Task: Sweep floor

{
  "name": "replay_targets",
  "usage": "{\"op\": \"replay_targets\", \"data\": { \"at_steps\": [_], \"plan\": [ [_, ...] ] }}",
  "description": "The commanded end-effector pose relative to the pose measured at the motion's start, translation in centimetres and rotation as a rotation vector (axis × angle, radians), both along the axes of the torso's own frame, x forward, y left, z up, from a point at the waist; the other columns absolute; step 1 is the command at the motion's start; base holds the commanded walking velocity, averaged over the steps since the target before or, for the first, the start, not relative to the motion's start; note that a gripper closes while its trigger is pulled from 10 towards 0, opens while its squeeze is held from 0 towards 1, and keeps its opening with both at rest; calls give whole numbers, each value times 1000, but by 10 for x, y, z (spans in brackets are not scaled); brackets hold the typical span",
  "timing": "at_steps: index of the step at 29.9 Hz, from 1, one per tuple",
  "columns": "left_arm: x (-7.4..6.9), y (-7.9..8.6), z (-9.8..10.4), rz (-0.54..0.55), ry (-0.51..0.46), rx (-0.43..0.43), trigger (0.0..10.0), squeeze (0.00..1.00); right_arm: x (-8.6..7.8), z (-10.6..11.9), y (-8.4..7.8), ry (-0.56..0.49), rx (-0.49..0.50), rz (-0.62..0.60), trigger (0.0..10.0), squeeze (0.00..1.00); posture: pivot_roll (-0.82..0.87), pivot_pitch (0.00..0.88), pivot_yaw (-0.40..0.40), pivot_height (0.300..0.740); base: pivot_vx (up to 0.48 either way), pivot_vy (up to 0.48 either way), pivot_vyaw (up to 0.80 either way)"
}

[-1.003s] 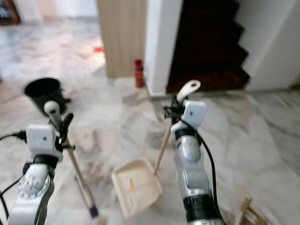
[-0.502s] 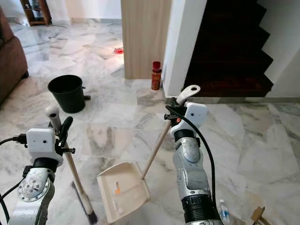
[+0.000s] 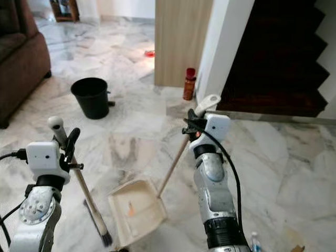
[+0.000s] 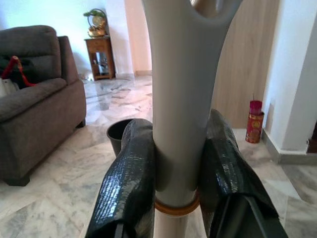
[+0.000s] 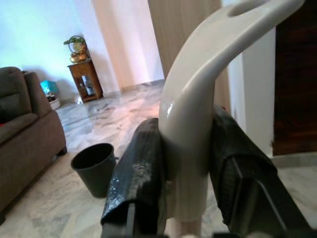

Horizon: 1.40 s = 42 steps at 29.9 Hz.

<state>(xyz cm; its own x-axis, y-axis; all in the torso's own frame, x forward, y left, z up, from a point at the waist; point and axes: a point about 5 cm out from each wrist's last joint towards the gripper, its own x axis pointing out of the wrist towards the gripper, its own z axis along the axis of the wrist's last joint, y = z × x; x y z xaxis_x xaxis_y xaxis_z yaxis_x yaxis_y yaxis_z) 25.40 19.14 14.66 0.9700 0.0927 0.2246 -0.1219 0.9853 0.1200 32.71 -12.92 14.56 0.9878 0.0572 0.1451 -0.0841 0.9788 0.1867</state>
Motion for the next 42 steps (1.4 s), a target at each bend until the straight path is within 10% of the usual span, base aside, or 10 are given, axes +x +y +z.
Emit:
{"op": "replay_targets", "data": {
  "at_steps": [1,42],
  "plan": [
    [4,-3,7,-7,-42,5,10000,0,4,16,1,-56,-4,1,10000,0,-72,20,-63,740,0,0,0],
    [3,9,12,0,-43,44,10000,0,5,23,18,-88,-2,69,10000,0,-7,36,-21,740,299,0,168]
  ]
}}
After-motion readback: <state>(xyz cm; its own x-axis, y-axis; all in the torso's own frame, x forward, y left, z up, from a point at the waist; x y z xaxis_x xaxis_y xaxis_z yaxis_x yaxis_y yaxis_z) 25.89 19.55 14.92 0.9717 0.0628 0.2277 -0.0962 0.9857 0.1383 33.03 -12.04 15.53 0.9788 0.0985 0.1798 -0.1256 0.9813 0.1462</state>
